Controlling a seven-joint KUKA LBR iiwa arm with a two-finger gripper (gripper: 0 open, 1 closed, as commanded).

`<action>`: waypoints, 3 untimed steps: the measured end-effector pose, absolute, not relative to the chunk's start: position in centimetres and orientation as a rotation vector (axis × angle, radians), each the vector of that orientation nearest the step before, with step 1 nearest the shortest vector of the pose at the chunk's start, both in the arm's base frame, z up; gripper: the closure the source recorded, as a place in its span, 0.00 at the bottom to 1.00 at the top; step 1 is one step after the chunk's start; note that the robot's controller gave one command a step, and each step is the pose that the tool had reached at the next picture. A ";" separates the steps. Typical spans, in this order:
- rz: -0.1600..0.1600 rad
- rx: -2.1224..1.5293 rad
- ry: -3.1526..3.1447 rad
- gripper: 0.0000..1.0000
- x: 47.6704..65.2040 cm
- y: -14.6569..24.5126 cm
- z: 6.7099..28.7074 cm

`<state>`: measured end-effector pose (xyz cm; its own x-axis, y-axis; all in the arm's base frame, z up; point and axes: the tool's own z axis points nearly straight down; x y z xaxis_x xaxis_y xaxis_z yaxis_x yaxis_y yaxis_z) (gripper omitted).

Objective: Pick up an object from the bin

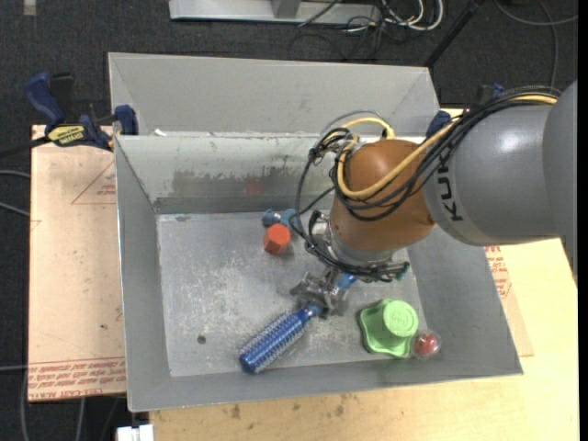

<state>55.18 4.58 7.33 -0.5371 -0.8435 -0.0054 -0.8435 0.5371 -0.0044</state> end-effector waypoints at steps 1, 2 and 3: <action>-0.005 -1.694 2.634 1.00 57.4 4.6 20.3; 0.009 -1.782 2.594 1.00 53.2 4.5 15.3; 0.004 -1.776 2.590 0.00 53.5 4.5 15.6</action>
Offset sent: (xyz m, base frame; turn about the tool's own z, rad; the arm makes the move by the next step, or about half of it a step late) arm 0.0195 -0.0009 0.1255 -0.1430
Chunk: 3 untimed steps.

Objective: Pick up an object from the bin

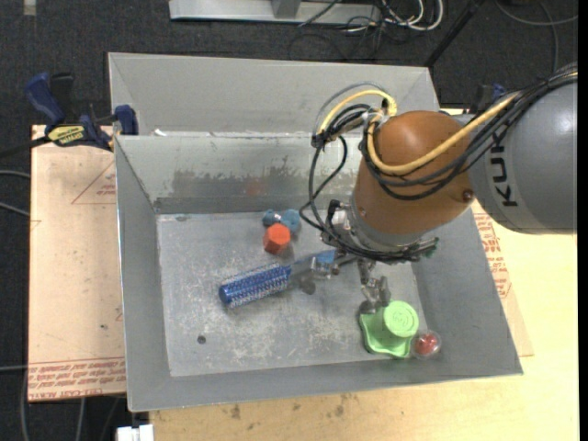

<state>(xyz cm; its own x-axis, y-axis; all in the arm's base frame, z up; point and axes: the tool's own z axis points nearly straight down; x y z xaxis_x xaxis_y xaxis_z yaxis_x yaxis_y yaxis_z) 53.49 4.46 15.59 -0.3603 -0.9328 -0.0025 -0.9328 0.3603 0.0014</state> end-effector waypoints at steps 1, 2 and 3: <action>0.001 -1.828 2.557 0.00 52.3 -2.9 10.8; -0.012 -2.329 2.089 0.00 50.5 -8.9 8.9; -0.025 -2.356 2.047 0.00 51.8 -9.8 8.7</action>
Offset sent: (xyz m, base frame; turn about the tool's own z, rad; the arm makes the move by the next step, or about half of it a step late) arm -0.0118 -0.0709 -0.0461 -0.0488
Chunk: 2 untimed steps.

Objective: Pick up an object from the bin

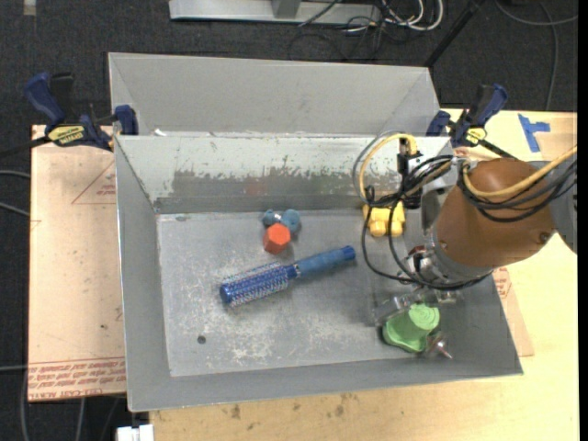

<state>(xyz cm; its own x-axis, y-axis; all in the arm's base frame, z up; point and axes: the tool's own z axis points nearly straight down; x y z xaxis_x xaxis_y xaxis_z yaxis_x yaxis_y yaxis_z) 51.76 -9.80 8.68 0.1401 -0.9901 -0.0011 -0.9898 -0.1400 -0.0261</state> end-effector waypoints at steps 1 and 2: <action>-0.011 -2.602 1.709 0.00 51.0 -10.1 8.4; -0.007 -2.598 1.713 1.00 51.0 -10.1 8.4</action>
Offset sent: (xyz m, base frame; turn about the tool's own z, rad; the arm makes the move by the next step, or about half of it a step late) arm -0.0270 -0.0375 -0.0156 -0.4211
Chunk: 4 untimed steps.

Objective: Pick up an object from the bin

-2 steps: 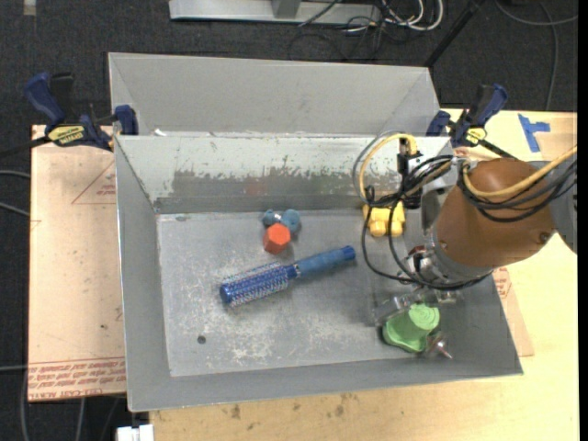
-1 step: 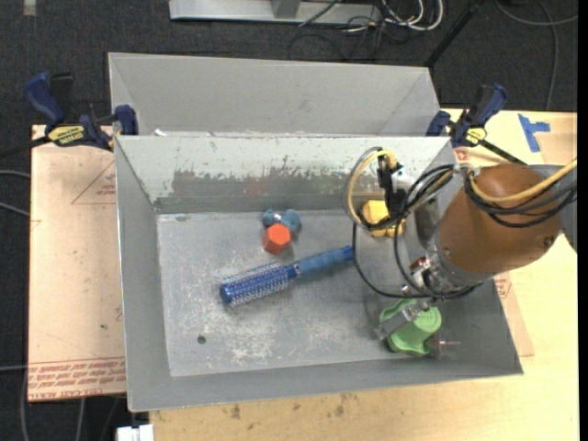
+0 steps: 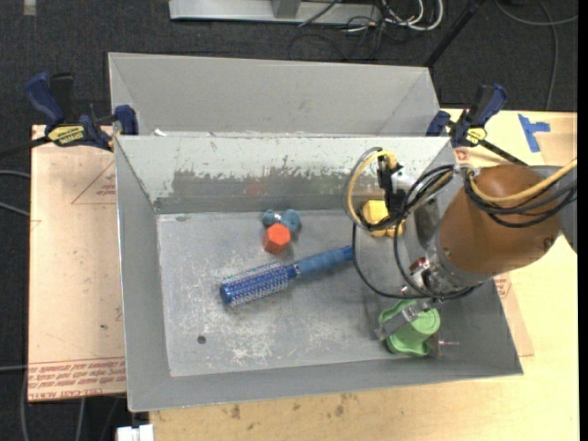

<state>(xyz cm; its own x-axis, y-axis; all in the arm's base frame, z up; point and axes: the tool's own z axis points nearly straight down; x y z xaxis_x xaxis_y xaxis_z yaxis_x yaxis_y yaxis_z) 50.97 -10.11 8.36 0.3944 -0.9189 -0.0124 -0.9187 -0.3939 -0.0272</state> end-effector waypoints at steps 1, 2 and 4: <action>-0.012 -2.458 1.945 1.00 57.8 -13.3 17.6; 0.003 -2.462 1.946 0.00 57.5 -13.3 17.2; 0.004 -2.451 1.960 1.00 52.2 -11.2 8.4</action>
Offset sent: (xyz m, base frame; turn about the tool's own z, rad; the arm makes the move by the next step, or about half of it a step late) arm 0.0646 -0.0327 0.0885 0.1678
